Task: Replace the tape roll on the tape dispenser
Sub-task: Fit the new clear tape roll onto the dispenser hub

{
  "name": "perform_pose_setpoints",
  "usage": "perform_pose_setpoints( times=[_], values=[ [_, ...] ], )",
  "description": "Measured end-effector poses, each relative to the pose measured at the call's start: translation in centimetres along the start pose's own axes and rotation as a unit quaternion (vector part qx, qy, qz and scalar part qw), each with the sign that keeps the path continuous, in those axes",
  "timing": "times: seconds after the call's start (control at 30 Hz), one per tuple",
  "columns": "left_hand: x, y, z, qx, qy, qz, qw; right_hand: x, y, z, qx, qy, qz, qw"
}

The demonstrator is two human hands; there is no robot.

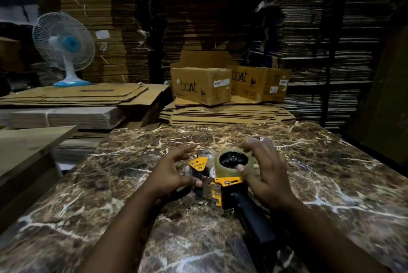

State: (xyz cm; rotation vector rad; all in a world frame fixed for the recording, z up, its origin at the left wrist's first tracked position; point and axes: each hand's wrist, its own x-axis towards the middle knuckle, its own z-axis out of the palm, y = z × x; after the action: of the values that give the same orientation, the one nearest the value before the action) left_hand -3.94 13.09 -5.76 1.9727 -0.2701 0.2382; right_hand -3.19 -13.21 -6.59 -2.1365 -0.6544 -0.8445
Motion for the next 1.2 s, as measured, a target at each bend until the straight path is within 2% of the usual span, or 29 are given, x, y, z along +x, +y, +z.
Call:
perform_pose_setpoints(
  times=[0.13, 0.27, 0.47, 0.6, 0.87, 1.03, 1.13, 1.2],
  values=[
    [0.0, -0.1, 0.3, -0.076, 0.027, -0.036, 0.996, 0.1, -2.2, 0.9, -0.001, -0.059, -0.074, 0.995],
    [0.2, -0.6, 0.5, -0.112, 0.027, -0.041, 0.992, 0.8, -2.8, 1.4, -0.003, -0.15, -0.031, 0.988],
    [0.8, -1.3, 0.7, -0.187, 0.023, -0.053, 0.981, 1.2, -3.4, 1.6, -0.052, -0.208, -0.03, 0.976],
    [0.6, -1.2, 0.9, -0.186, 0.03, -0.05, 0.981, 1.5, -3.7, 1.7, -0.043, -0.223, -0.027, 0.974],
    [0.5, -0.5, 1.9, -0.176, 0.032, -0.059, 0.982, 1.4, -3.5, 1.7, -0.001, -0.223, -0.016, 0.975],
    [0.8, -0.5, 2.5, -0.169, 0.036, -0.069, 0.982, 1.0, -3.2, 1.6, -0.015, -0.215, -0.023, 0.976],
    [0.8, -0.3, 2.4, -0.174, 0.029, -0.073, 0.982, 0.7, -2.6, 1.4, 0.002, -0.159, -0.016, 0.987],
    [0.7, -0.1, 2.5, -0.179, 0.036, -0.08, 0.98, 1.0, -1.9, 1.2, 0.008, -0.077, 0.018, 0.997]
  ],
)
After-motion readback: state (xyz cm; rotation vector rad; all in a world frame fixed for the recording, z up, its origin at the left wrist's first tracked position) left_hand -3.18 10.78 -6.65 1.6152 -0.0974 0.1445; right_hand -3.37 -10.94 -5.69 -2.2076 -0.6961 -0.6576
